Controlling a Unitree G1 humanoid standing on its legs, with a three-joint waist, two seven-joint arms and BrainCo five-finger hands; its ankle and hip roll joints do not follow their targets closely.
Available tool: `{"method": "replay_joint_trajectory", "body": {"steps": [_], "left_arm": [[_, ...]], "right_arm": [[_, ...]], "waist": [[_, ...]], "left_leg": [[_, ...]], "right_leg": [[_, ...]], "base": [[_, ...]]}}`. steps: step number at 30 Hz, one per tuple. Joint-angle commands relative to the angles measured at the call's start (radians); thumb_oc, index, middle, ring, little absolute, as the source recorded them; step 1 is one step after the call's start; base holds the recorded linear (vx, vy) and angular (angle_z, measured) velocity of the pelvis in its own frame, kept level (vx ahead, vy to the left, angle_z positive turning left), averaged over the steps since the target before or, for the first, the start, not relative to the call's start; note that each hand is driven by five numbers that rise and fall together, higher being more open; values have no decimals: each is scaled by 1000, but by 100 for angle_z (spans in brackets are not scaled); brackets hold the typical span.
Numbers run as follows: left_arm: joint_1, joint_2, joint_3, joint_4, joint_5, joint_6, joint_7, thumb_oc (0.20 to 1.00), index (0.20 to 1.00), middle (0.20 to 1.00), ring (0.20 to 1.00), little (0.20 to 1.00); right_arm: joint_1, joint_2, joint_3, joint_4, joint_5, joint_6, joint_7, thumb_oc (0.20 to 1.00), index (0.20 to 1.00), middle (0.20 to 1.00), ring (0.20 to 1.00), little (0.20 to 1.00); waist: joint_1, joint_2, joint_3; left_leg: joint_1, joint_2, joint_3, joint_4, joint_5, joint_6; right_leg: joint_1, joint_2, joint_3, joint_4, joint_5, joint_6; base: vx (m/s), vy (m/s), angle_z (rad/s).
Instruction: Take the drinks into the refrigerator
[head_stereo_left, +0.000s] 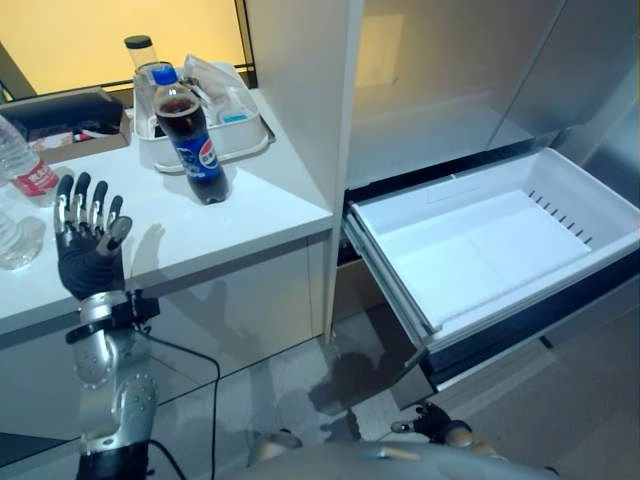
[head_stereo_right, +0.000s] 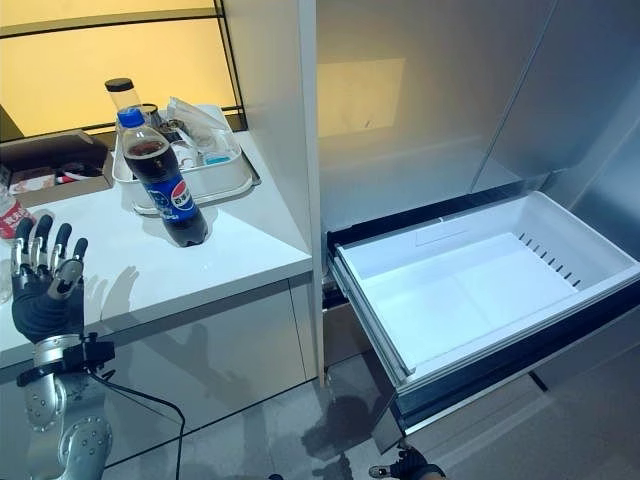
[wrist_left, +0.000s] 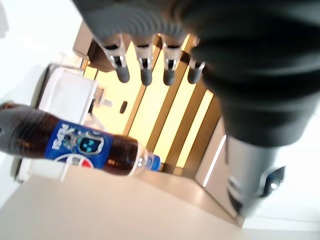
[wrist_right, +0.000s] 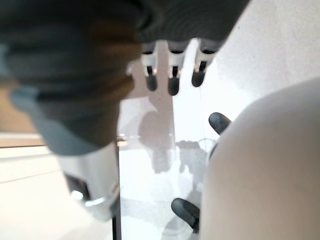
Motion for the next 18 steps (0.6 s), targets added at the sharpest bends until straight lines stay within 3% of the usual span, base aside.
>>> {"method": "replay_joint_trajectory", "body": {"steps": [1, 4, 5, 8, 12, 18], "left_arm": [[-53, 77, 13, 9, 102, -24, 13, 1000, 1000, 1000, 1000, 1000], [-71, 88, 7, 41, 111, -21, 22, 1000, 1000, 1000, 1000, 1000], [-146, 110, -11, 109, 194, -7, 98, 1000, 1000, 1000, 1000, 1000], [-224, 135, -32, 143, 300, 18, 153, 1000, 1000, 1000, 1000, 1000], [-275, 198, -28, 236, 293, 11, 139, 1000, 1000, 1000, 1000, 1000], [-433, 232, -110, 419, 233, 51, 166, 1000, 1000, 1000, 1000, 1000]], "right_arm": [[-61, 10, 44, 10, -21, -17, 1, 1000, 1000, 1000, 1000, 1000], [-61, 9, 47, 9, -22, -16, 2, 1000, 1000, 1000, 1000, 1000], [-51, 15, 62, 5, -24, -15, -1, 1000, 1000, 1000, 1000, 1000], [-42, 15, 65, -13, -18, -17, -14, 1000, 1000, 1000, 1000, 1000], [-34, 11, 72, -9, -9, -13, -8, 1000, 1000, 1000, 1000, 1000], [-16, 8, 100, -25, -19, -11, -13, 1000, 1000, 1000, 1000, 1000]], "waist": [[-1, -10, 16], [-4, -10, 15], [-13, -10, 10], [-26, -9, 8], [-36, -7, 1], [-64, -2, -3]], "left_leg": [[-2, -80, -2, 1, -78, 74], [-2, -80, -2, 1, -78, 73], [-2, -79, -1, 1, -77, 71], [-4, -78, 0, 1, -74, 70], [-2, -77, 5, 1, -76, 67], [-1, -78, 11, 1, -75, 67]], "right_leg": [[0, 13, -22, 93, -52, 6], [2, 13, -23, 92, -52, 7], [5, 16, -22, 90, -53, 6], [4, 18, -19, 90, -53, 6], [6, 18, -18, 87, -52, 9], [3, 19, -10, 89, -48, 12]], "base": [[0, 0, 0], [0, 0, 0], [0, 0, 0], [8, -19, 5], [1, 0, -1], [1, 1, -1]]}}
